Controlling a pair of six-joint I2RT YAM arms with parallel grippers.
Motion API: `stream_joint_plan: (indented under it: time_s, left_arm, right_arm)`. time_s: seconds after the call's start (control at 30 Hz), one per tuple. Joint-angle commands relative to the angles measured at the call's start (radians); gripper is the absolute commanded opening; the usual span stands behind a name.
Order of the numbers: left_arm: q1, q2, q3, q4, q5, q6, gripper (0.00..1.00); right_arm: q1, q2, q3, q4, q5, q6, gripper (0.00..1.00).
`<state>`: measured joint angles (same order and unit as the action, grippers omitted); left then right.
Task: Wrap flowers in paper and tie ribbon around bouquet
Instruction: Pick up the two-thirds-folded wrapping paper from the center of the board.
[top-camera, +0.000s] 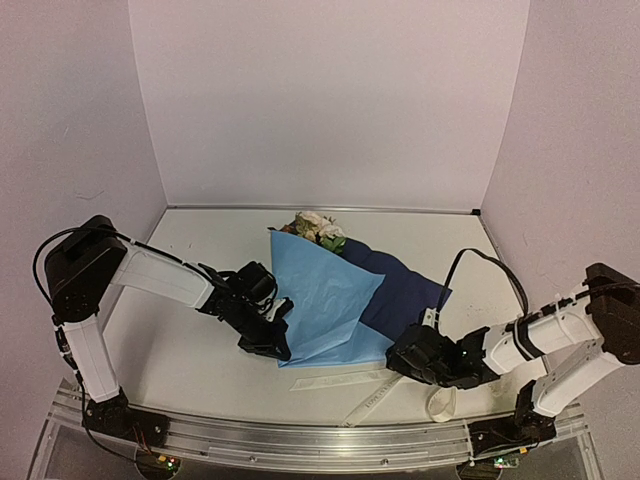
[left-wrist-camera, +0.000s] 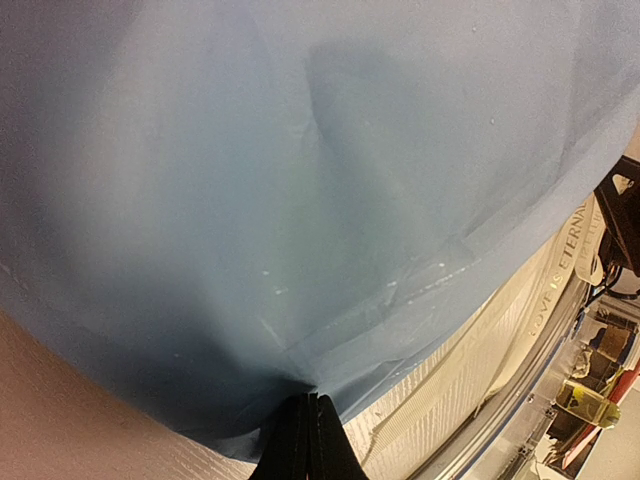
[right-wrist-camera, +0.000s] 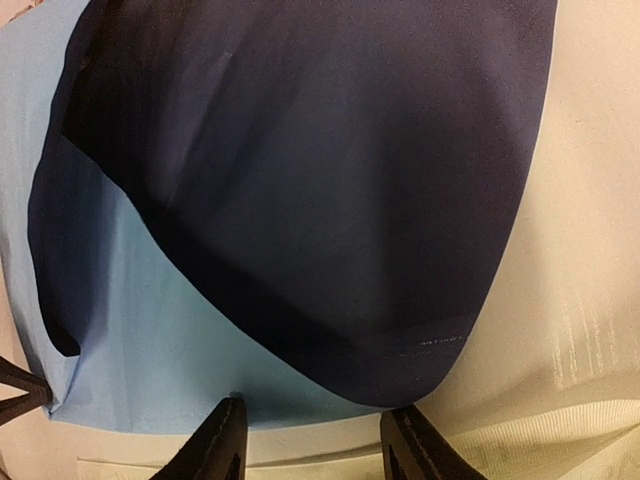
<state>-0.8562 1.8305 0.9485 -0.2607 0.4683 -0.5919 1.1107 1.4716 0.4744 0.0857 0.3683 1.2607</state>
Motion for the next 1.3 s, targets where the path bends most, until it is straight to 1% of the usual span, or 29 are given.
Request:
stream_joint_plan:
  time_s: [0.0,0.1,0.23,0.43,0.53,0.6,0.7,0.83,0.93,1.0,1.27]
  left_arm:
    - [-0.002,0.03,-0.031,-0.047,-0.065,0.011,0.01]
    - [-0.002,0.031,-0.033,-0.049,-0.065,0.012,0.01]
    - [-0.002,0.03,-0.036,-0.049,-0.065,0.012,0.01]
    - [-0.001,0.032,-0.038,-0.048,-0.065,0.012,0.01]
    - [-0.001,0.033,-0.037,-0.045,-0.062,0.012,0.01]
    - [-0.001,0.036,-0.036,-0.045,-0.06,0.012,0.01]
    - [-0.002,0.033,-0.036,-0.045,-0.061,0.011,0.01]
    - [-0.002,0.034,-0.042,-0.038,-0.058,0.007,0.01]
    - [-0.002,0.035,-0.043,-0.036,-0.058,0.004,0.01]
    - [-0.002,0.033,-0.042,-0.035,-0.057,0.005,0.01]
    - [-0.002,0.042,-0.038,-0.035,-0.053,0.006,0.01]
  right_arm:
    - [-0.007,0.008,-0.026,0.064,0.059,0.008,0.44]
    - [-0.011,0.001,-0.039,0.076,0.08,-0.013,0.41]
    - [-0.015,-0.017,-0.042,0.085,0.093,-0.061,0.35]
    - [-0.015,-0.028,-0.032,0.095,0.083,-0.097,0.19]
    - [-0.015,-0.034,-0.031,0.098,0.076,-0.096,0.19]
    - [-0.014,-0.045,-0.039,0.098,0.066,-0.089,0.31]
    - [-0.014,-0.065,-0.068,0.098,0.077,-0.029,0.45]
    - [-0.015,-0.063,-0.08,0.1,0.08,0.021,0.55]
    - [-0.014,-0.04,-0.073,0.116,0.086,0.046,0.59]
    - [-0.015,-0.021,-0.084,0.157,0.099,0.079,0.6]
    - [-0.015,0.094,-0.16,0.464,0.15,0.136,0.61]
